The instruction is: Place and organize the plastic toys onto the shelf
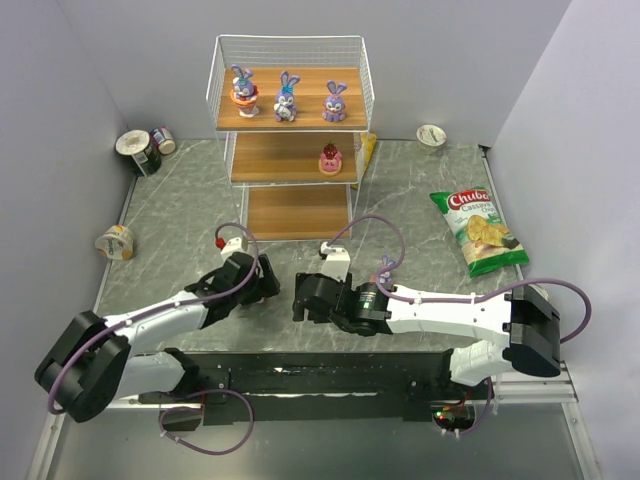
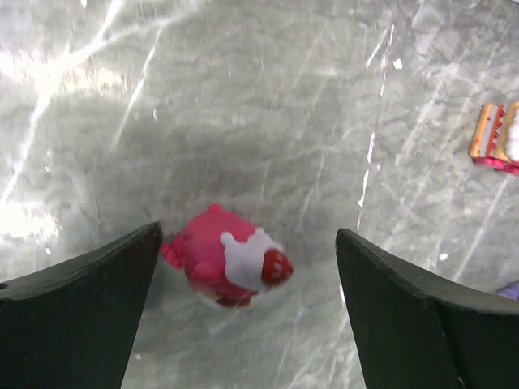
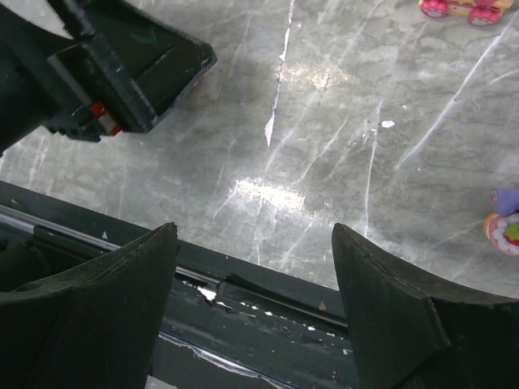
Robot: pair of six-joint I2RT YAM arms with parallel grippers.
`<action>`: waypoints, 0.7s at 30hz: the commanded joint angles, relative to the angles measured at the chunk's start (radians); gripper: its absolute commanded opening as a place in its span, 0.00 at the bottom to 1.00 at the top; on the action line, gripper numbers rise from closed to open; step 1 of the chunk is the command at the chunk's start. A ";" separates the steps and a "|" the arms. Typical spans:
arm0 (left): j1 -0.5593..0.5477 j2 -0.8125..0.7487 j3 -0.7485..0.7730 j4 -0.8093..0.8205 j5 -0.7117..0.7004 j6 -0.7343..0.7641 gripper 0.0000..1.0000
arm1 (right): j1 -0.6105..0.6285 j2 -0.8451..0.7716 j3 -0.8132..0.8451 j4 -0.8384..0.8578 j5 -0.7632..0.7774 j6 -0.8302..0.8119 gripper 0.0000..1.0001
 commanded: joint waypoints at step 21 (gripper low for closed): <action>-0.033 -0.657 0.295 -0.670 -0.325 -0.067 0.99 | 0.045 0.460 0.216 0.313 0.044 -0.273 0.93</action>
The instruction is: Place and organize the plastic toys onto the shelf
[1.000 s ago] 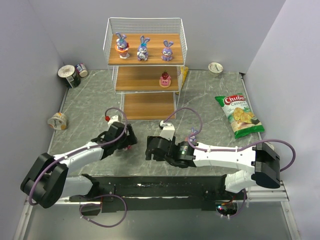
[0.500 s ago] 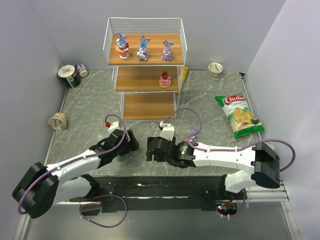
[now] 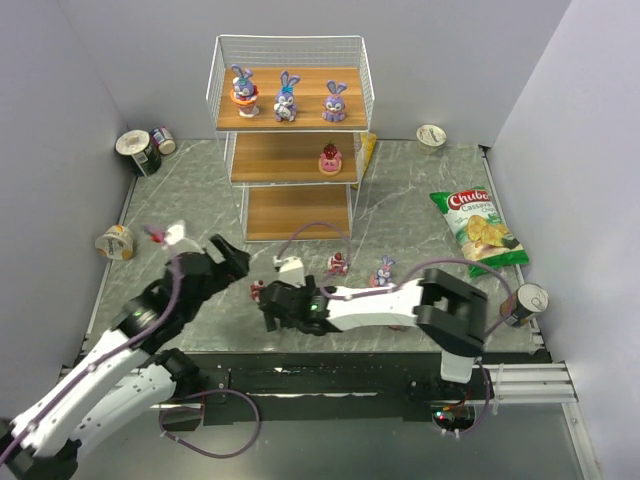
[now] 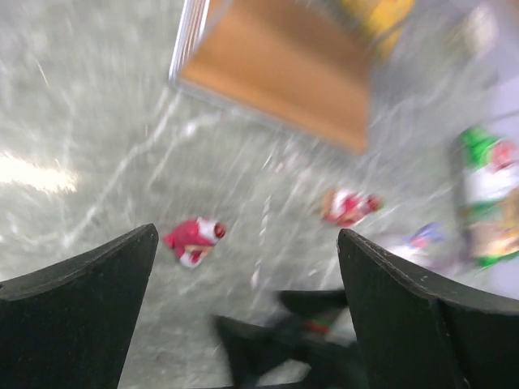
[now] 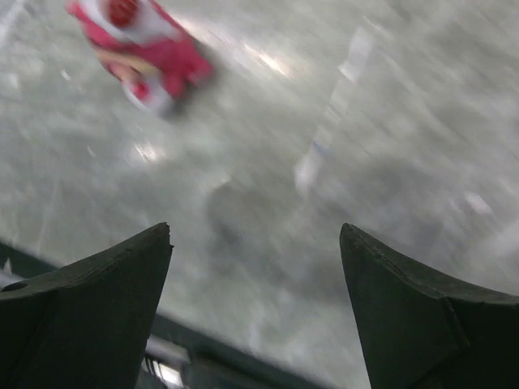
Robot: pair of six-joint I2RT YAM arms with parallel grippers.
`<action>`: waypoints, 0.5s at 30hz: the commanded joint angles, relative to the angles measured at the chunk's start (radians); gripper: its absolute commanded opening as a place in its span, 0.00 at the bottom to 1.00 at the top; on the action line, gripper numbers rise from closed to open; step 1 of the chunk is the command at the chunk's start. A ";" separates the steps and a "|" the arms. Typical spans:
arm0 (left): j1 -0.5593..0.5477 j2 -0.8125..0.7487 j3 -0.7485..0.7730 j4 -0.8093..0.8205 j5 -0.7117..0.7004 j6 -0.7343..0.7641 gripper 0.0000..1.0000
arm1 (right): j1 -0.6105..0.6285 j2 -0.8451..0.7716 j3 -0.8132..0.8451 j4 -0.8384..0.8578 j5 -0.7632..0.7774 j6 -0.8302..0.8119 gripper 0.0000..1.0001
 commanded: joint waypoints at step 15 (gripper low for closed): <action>-0.003 -0.352 0.065 -0.159 -0.072 0.127 0.96 | 0.019 0.416 0.386 0.035 0.174 0.052 0.88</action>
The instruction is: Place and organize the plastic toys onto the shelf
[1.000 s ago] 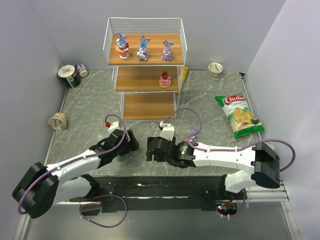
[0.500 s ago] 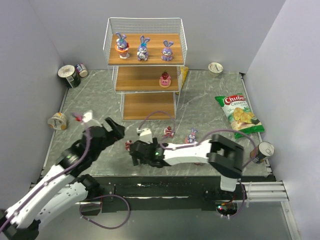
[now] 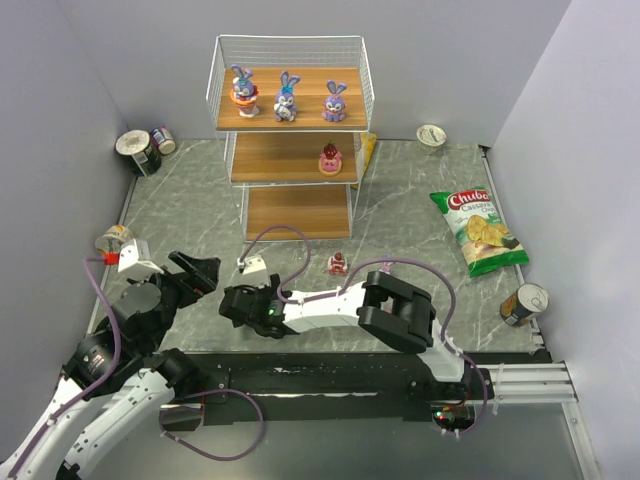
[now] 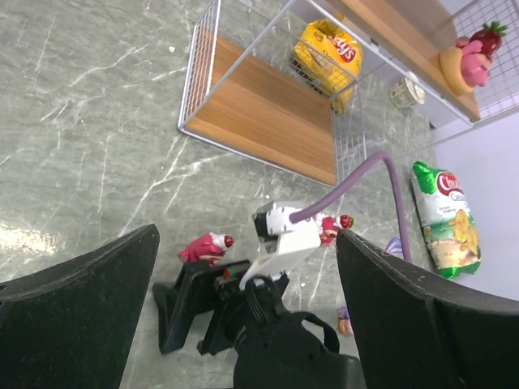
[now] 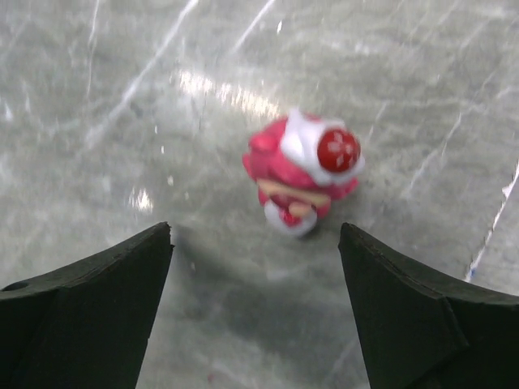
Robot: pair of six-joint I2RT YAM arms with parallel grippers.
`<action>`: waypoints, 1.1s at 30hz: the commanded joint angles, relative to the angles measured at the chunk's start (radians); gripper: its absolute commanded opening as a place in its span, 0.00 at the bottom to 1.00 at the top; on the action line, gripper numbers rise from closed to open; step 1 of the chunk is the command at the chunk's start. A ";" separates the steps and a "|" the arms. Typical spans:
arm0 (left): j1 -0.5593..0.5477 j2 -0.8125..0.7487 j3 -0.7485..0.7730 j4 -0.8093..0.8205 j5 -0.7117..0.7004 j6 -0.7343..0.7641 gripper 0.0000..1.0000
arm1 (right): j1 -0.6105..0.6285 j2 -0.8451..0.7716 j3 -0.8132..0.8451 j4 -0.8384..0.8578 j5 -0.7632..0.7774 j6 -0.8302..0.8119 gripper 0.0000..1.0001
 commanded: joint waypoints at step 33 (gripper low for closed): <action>-0.003 0.001 -0.028 0.045 0.035 0.057 0.96 | -0.092 0.013 -0.077 0.141 0.090 -0.189 0.53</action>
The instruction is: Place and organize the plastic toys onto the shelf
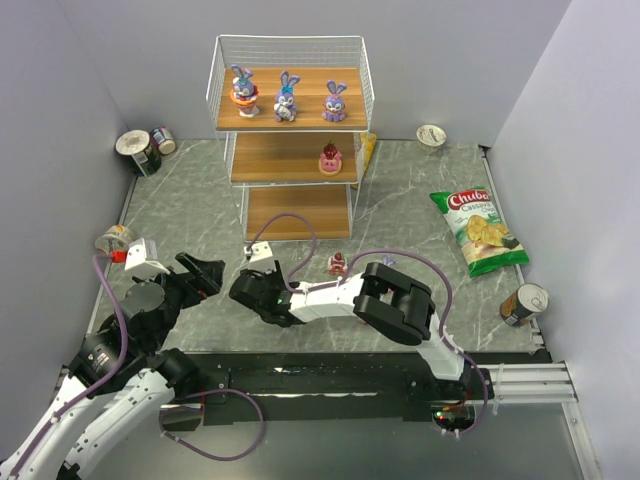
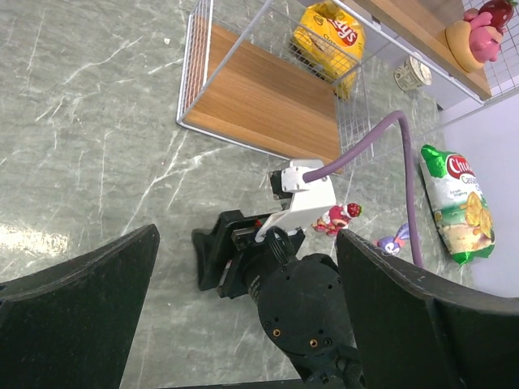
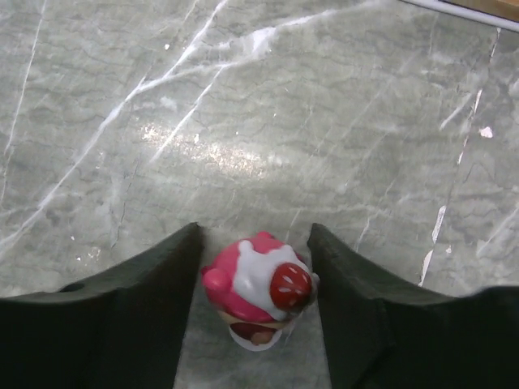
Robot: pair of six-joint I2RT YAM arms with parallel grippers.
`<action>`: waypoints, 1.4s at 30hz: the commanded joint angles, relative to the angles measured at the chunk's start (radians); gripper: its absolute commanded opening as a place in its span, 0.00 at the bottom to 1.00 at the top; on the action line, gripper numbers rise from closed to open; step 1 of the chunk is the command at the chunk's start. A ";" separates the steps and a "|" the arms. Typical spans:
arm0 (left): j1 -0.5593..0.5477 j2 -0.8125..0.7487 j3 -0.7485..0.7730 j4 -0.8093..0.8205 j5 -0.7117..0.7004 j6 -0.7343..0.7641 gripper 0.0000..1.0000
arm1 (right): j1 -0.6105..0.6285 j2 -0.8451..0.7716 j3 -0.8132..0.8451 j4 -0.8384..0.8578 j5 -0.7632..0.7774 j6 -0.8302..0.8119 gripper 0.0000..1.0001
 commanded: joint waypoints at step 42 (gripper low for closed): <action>-0.003 0.068 0.011 0.056 -0.036 0.120 0.96 | -0.260 -0.396 0.384 -0.064 -0.012 -0.499 0.21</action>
